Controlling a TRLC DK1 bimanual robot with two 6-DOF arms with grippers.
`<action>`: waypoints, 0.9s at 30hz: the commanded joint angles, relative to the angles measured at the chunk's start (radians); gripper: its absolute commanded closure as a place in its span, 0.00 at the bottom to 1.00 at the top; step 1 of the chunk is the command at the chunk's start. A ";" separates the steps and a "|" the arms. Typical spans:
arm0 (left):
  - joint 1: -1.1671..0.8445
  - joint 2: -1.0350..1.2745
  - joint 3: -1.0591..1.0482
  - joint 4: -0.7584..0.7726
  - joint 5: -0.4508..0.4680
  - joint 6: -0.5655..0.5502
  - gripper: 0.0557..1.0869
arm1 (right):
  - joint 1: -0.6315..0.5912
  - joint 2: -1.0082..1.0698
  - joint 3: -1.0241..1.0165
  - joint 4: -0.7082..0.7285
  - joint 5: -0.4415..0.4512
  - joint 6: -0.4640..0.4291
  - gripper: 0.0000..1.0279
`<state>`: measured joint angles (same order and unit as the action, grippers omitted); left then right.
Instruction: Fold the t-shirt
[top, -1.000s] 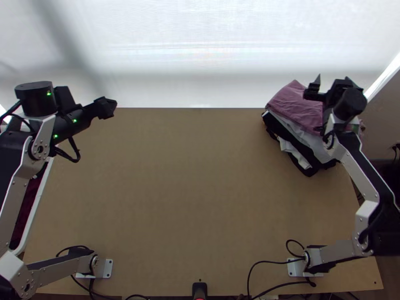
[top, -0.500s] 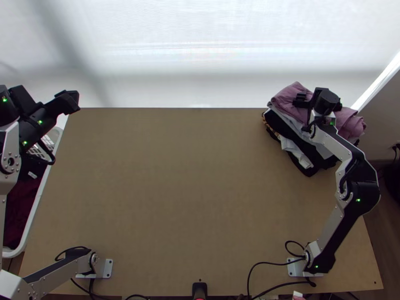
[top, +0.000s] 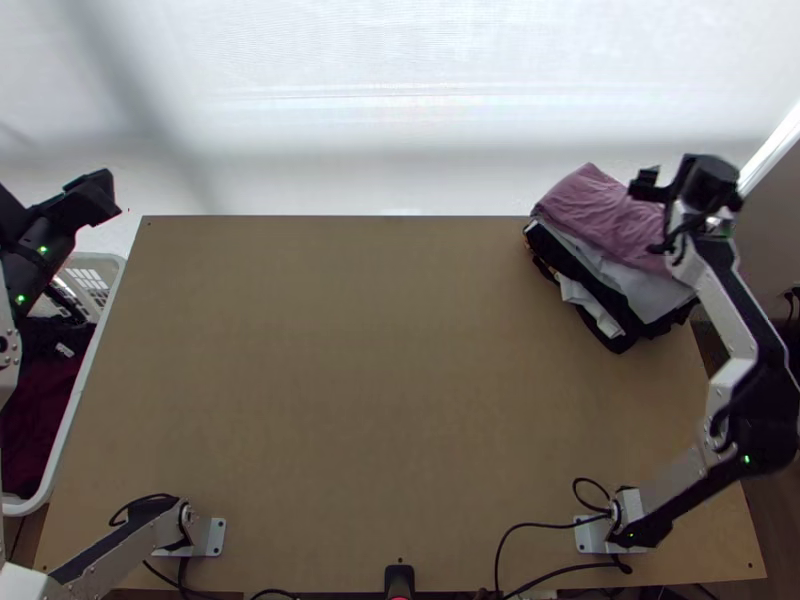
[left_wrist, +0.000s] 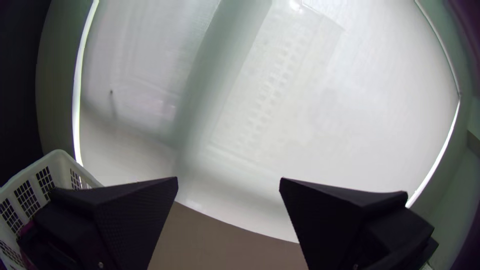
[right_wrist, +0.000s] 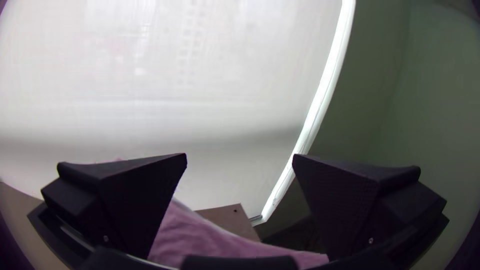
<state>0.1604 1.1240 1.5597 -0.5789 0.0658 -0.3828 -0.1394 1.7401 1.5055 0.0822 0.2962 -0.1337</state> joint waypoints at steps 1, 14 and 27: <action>0.022 -0.067 -0.056 0.056 -0.004 0.035 0.04 | -0.009 -0.175 0.039 -0.035 -0.028 0.011 0.03; 0.252 -0.406 -0.455 0.367 -0.008 0.105 0.04 | 0.080 -0.814 -0.349 -0.096 -0.104 -0.043 0.03; 0.295 -0.771 -0.851 0.450 -0.008 0.248 0.04 | 0.212 -1.308 -0.852 -0.047 -0.103 -0.202 0.06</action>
<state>0.4538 0.4103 0.7757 -0.1566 0.0620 -0.1604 0.0559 0.4831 0.6994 0.0250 0.1940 -0.3103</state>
